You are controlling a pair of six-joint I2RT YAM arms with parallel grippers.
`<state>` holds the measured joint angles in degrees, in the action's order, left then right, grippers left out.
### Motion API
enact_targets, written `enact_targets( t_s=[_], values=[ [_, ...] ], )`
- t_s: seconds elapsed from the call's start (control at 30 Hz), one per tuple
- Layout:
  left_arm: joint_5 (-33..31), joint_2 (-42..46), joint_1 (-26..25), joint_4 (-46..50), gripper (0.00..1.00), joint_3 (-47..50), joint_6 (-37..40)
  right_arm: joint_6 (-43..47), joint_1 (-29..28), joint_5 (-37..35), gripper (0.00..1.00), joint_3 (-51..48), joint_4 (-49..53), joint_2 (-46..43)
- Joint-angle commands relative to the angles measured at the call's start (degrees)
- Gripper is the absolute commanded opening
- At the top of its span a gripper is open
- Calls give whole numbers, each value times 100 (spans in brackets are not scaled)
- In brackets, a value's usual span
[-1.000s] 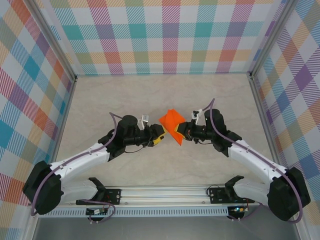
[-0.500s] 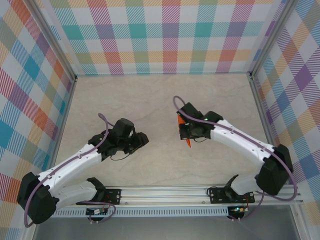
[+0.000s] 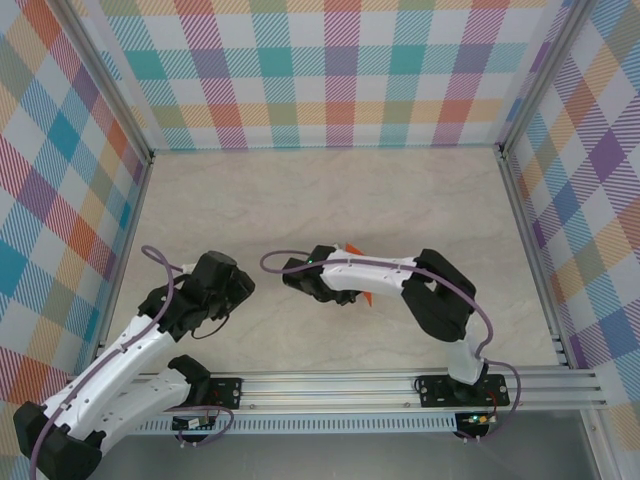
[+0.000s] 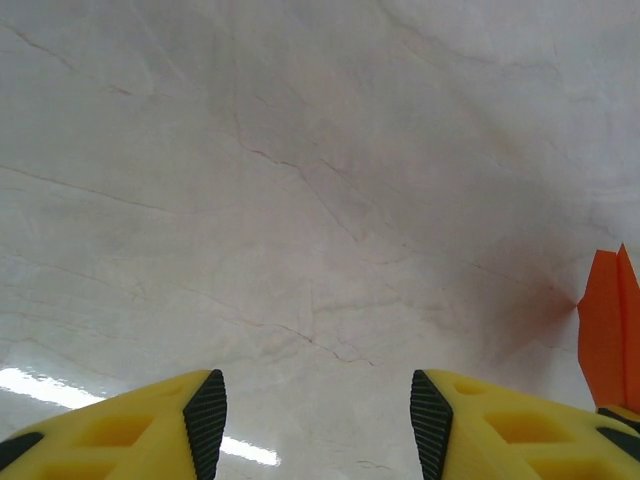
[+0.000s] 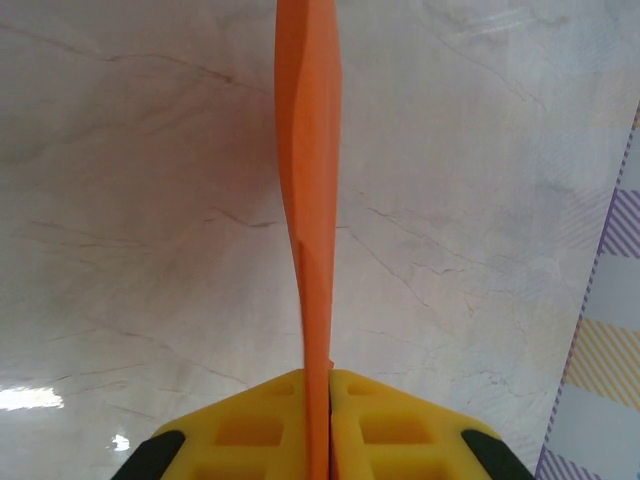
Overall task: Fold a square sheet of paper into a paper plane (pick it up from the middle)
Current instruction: Turn over the paper at the center of the table.
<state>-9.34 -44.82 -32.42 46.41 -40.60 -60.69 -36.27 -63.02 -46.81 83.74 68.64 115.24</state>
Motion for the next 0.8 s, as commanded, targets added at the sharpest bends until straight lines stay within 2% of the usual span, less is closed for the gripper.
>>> enact_targets(
  t_s=[0.0, 0.27, 0.37, 0.5, 0.7, 0.77],
  values=[
    [-268, 156, 112, 238, 54, 155, -153, -412, -262, -268, 13, 236, 418, 304],
    [-327, 257, 114, 141, 56, 173, -31, -313, -614, 418, 22, 13, -313, 522],
    [-341, 272, 121, 136, 56, 160, 49, -249, -617, 841, 29, -292, -699, 363],
    [-328, 255, 121, 90, 58, 135, 141, -40, -623, 1447, 45, -786, -1369, -144],
    [-85, 77, 122, -107, 61, 120, 254, 179, -623, 2542, 81, -1603, -2611, -1412],
    [77, -41, 122, -240, 61, 115, 297, 174, -623, 2792, 87, -1801, -2854, -1840]
  ],
)
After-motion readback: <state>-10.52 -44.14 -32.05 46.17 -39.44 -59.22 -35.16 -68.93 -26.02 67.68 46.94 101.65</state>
